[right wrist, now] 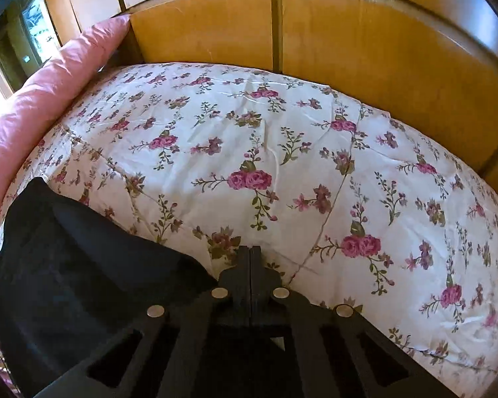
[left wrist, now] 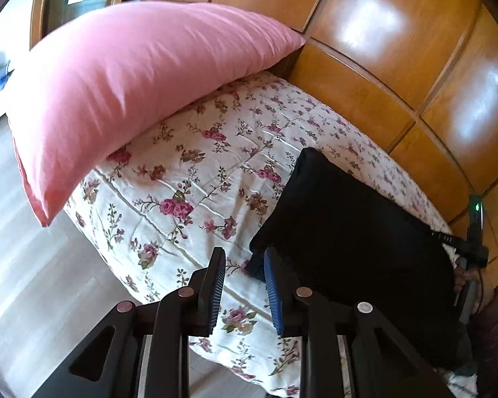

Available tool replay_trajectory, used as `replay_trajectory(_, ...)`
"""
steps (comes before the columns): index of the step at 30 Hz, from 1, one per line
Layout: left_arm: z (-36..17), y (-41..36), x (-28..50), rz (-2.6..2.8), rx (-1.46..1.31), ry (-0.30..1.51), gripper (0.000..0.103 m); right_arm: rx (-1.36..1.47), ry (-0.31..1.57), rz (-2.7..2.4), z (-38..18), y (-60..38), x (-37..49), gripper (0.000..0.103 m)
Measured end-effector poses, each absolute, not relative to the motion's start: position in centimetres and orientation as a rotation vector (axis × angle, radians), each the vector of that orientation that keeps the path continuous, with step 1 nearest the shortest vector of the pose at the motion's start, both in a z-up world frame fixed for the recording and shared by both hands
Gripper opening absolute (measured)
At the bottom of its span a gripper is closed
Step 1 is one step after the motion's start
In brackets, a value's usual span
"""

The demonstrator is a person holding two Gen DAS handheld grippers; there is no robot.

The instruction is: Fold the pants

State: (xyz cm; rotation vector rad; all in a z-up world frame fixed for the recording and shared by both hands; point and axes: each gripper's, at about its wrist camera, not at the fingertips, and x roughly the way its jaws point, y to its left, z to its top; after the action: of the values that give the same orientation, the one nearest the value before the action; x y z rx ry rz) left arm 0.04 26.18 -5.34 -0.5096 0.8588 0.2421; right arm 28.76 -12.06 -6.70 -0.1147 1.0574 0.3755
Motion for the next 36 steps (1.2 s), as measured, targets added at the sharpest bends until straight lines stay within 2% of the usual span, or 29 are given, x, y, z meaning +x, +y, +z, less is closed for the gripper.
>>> replay_trajectory(2,-5.7,26.6,0.7,0.219,-0.564,0.862,0.024,-0.092,1.053,0.39,-6.2,-12.2,28.4,0.001)
replay_trajectory(6,-6.7,26.4,2.0,0.178,-0.635,0.889,0.03,-0.022,1.01,0.455,-4.0,-12.7,26.7,0.005)
replay_trajectory(7,-7.0,26.2,2.5,0.175,-0.645,0.894,0.031,-0.01,0.999,0.473,-3.5,-12.6,26.2,0.012)
replay_trajectory(8,-7.2,26.0,2.8,0.18,-0.64,0.901,0.03,0.004,0.996,0.5,-3.2,-12.6,25.8,0.026)
replay_trajectory(9,-7.4,25.8,3.1,0.186,-0.629,0.909,0.03,0.014,1.001,0.523,-3.0,-12.5,25.5,0.036)
replay_trajectory(10,-7.7,25.6,3.5,0.194,-0.62,0.916,0.029,0.013,1.002,0.53,-3.0,-12.2,25.3,0.055)
replay_trajectory(11,-7.9,25.4,3.8,0.199,-0.617,0.921,0.028,-0.008,0.997,0.538,-3.0,-11.7,25.1,0.059)
replay_trajectory(12,-7.9,25.3,3.9,0.203,-0.606,0.923,0.027,-0.036,0.997,0.533,-3.2,-11.2,25.0,0.059)
replay_trajectory(13,-7.8,25.0,4.0,0.211,-0.577,0.922,0.02,-0.059,1.001,0.526,-3.5,-10.9,25.0,0.054)
replay_trajectory(14,-7.7,24.8,4.0,0.213,-0.554,0.912,0.017,-0.081,1.012,0.521,-4.0,-10.4,25.1,0.038)
replay_trajectory(15,-7.4,24.6,3.9,0.207,-0.536,0.9,0.014,-0.103,1.02,0.513,-4.5,-10.1,25.3,0.029)
replay_trajectory(16,-7.1,24.4,3.7,0.201,-0.523,0.886,0.01,-0.144,1.023,0.484,-5.0,-9.9,25.6,0.015)
replay_trajectory(19,-6.3,24.9,2.6,0.158,-0.578,0.846,0.008,-0.148,1.02,0.469,-5.3,-10.2,26.1,0.006)
replay_trajectory(26,-8.4,23.8,3.5,0.221,-0.448,0.943,0.01,-0.216,0.995,0.419,-6.7,-9.7,27.1,0.005)
replay_trajectory(29,-7.3,23.6,3.4,0.219,-0.427,0.943,0.02,-0.183,1.007,0.418,-6.2,-10.1,27.2,0.008)
replay_trajectory(30,-7.1,23.9,3.3,0.228,-0.434,0.943,0.023,-0.172,1.006,0.417,-5.9,-10.4,27.0,0.011)
replay_trajectory(32,-6.3,24.3,2.6,0.244,-0.453,0.919,0.023,-0.135,1.007,0.405,-5.0,-11.4,26.3,0.039)
replay_trajectory(36,-4.2,24.6,1.5,0.311,-0.424,0.827,0.023,-0.078,0.99,0.426,-3.4,-13.4,23.5,0.042)
